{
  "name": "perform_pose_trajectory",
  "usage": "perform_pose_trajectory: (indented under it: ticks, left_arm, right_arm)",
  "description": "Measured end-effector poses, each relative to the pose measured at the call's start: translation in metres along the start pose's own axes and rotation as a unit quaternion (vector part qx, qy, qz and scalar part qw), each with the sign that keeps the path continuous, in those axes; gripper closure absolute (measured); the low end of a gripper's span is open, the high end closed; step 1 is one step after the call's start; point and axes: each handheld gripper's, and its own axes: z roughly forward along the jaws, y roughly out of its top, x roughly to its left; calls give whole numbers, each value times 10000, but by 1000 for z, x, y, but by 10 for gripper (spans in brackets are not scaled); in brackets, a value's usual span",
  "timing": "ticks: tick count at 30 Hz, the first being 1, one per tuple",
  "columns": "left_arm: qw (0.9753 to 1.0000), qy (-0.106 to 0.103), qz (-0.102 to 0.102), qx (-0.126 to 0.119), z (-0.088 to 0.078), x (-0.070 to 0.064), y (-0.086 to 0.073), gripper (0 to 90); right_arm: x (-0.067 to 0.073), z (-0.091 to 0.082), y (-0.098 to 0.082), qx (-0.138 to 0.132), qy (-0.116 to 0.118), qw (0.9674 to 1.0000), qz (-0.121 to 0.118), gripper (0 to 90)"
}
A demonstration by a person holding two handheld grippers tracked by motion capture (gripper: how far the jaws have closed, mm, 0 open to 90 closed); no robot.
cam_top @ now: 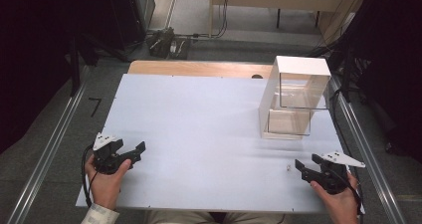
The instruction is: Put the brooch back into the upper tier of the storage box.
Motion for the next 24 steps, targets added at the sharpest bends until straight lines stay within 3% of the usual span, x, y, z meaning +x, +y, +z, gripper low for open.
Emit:
perform_pose_trajectory:
  ticks: [17, 24]
  left_arm:
    - [10000, -18, 11, -1, 1, -1, 0, 156]
    - [10000, -26, 16, 20, 1, -1, 0, 156]
  right_arm:
    - [9, 11, 1, 120, 380, 9990, -221, 506]
    - [12, 14, 0, 176, 493, 9982, -303, 546]
